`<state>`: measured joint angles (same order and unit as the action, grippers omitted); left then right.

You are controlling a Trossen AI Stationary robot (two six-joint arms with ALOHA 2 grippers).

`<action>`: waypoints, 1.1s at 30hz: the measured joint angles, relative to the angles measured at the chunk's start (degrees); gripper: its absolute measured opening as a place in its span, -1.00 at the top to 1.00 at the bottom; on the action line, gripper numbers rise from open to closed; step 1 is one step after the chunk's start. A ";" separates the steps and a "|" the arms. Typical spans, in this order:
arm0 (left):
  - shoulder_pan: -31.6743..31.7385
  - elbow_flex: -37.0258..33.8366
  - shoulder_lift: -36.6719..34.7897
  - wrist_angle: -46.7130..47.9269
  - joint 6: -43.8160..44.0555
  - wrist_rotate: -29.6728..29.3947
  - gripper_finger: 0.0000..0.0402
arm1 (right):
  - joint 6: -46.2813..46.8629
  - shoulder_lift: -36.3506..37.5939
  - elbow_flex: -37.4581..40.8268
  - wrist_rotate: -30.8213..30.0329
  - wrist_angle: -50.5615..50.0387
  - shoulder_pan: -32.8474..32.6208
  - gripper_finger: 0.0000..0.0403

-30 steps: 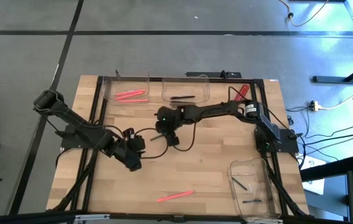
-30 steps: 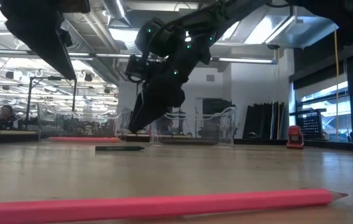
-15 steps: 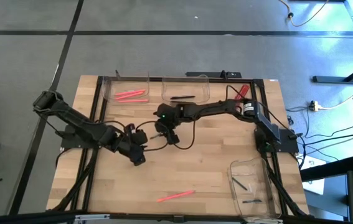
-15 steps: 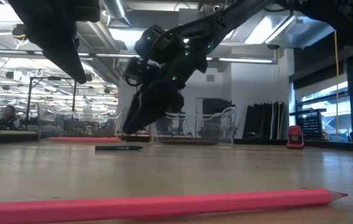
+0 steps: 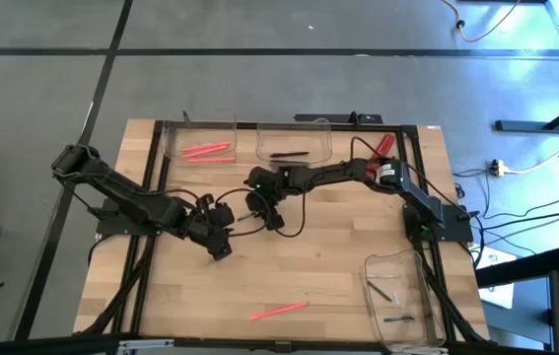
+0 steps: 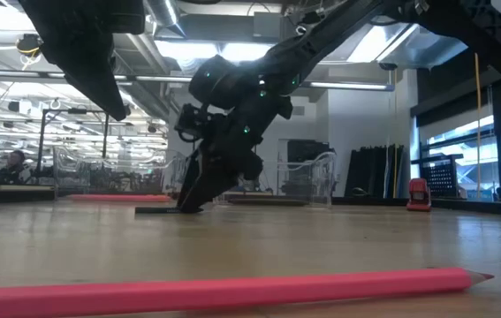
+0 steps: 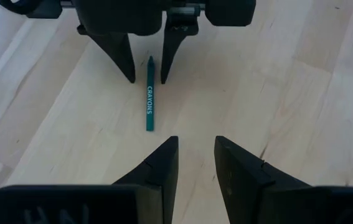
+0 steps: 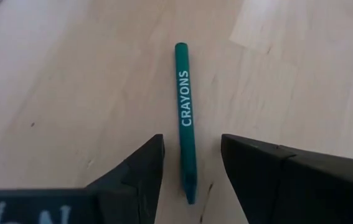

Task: Sort crayons/erasers/pens/pencils in bins
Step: Put the green crayon into the bottom transparent bin

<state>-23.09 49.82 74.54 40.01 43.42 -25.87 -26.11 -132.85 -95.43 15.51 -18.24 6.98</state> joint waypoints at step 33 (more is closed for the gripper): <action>0.00 0.00 0.00 0.01 -0.07 -0.02 0.52 | 0.39 0.15 -2.42 -0.59 -18.83 -0.11 0.83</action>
<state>-23.09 49.82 74.54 40.03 43.35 -25.89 -25.72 -132.70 -97.85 14.92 -37.07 6.87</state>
